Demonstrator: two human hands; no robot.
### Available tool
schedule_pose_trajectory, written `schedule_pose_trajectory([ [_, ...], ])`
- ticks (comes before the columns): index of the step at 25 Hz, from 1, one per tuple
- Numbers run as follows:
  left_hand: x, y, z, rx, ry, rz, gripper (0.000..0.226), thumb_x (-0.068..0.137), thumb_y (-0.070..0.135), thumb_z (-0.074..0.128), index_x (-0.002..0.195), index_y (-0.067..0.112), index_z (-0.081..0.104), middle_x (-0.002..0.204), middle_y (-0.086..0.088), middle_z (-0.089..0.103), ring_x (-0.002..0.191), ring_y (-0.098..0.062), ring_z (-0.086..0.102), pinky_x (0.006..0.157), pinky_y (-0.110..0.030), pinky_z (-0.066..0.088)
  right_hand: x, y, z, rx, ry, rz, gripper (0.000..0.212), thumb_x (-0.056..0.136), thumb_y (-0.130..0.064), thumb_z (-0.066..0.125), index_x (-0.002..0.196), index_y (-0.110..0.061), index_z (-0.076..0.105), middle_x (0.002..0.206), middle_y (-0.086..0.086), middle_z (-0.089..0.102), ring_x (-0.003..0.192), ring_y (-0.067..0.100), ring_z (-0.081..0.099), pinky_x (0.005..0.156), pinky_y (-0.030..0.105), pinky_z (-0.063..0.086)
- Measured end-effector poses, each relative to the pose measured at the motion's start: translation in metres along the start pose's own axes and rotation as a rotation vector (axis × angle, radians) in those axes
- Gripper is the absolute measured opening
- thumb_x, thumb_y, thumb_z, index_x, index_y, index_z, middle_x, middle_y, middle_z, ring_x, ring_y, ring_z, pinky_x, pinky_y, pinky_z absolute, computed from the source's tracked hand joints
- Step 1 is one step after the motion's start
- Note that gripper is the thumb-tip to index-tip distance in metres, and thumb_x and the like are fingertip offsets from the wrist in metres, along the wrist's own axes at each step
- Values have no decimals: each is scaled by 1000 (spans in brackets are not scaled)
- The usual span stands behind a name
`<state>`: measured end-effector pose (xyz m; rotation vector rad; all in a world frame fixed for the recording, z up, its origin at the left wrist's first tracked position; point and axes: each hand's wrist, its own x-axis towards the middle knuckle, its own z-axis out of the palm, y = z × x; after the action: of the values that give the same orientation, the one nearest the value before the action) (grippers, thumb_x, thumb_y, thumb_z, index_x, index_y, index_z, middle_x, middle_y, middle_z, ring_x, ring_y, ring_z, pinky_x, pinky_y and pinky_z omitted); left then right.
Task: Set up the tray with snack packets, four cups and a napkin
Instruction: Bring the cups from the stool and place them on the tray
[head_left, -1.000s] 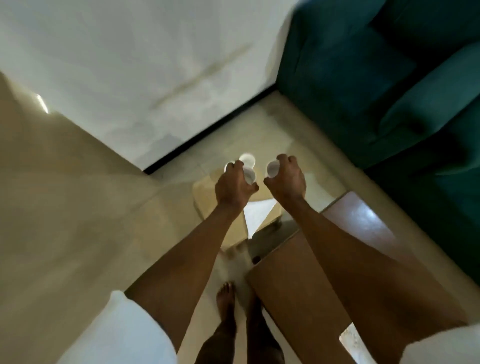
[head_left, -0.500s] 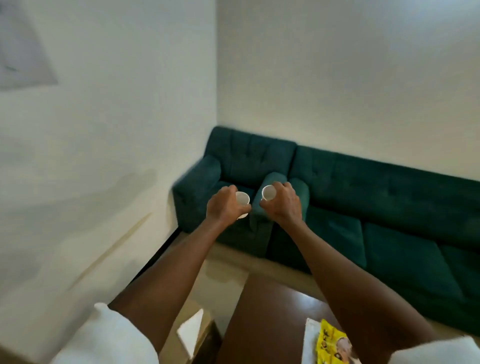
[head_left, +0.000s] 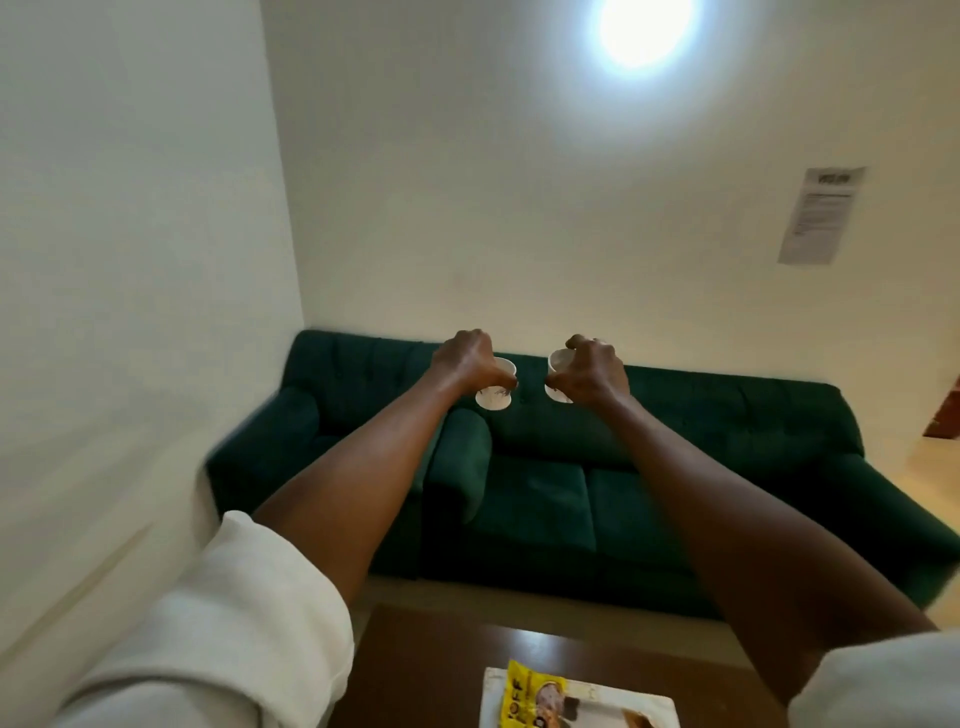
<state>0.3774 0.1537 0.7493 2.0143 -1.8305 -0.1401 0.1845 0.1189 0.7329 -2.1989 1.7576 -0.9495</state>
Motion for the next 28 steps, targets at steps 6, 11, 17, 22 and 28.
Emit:
schedule_pose_trajectory([
  [6, 17, 96, 22, -17, 55, 43, 62, 65, 58, 84, 104, 12, 71, 97, -4, 72, 87, -25, 68, 65, -28, 51, 10, 72, -59, -19, 26, 1, 64, 75, -37, 85, 130, -13, 64, 124, 15, 64, 107, 35, 65, 88, 43, 60],
  [11, 29, 133, 49, -14, 27, 54, 63, 66, 57, 84, 109, 13, 70, 101, -4, 72, 90, -25, 67, 68, -29, 51, 14, 106, -72, -5, 30, 45, 67, 74, -36, 85, 133, -12, 62, 126, 15, 62, 108, 36, 65, 84, 50, 63],
  [17, 56, 140, 73, -59, 5, 54, 62, 66, 54, 88, 108, 11, 70, 99, -7, 73, 85, -25, 70, 72, -33, 60, 34, 128, -73, -33, 42, 64, 66, 74, -36, 85, 131, -12, 63, 126, 16, 63, 109, 35, 65, 90, 45, 60],
  [22, 88, 132, 99, -86, -25, 66, 60, 67, 50, 89, 108, 10, 70, 98, -9, 73, 81, -26, 71, 64, -33, 63, 64, 147, -57, -41, 59, 109, 65, 75, -37, 85, 131, -11, 62, 125, 15, 63, 110, 35, 65, 90, 44, 60],
  [28, 103, 93, 185, -147, -45, 26, 65, 65, 55, 87, 113, 14, 70, 108, -7, 73, 96, -26, 69, 76, -33, 55, 68, 188, 21, -69, -29, 252, 65, 71, -43, 81, 126, -13, 63, 127, 13, 65, 114, 34, 66, 88, 38, 56],
])
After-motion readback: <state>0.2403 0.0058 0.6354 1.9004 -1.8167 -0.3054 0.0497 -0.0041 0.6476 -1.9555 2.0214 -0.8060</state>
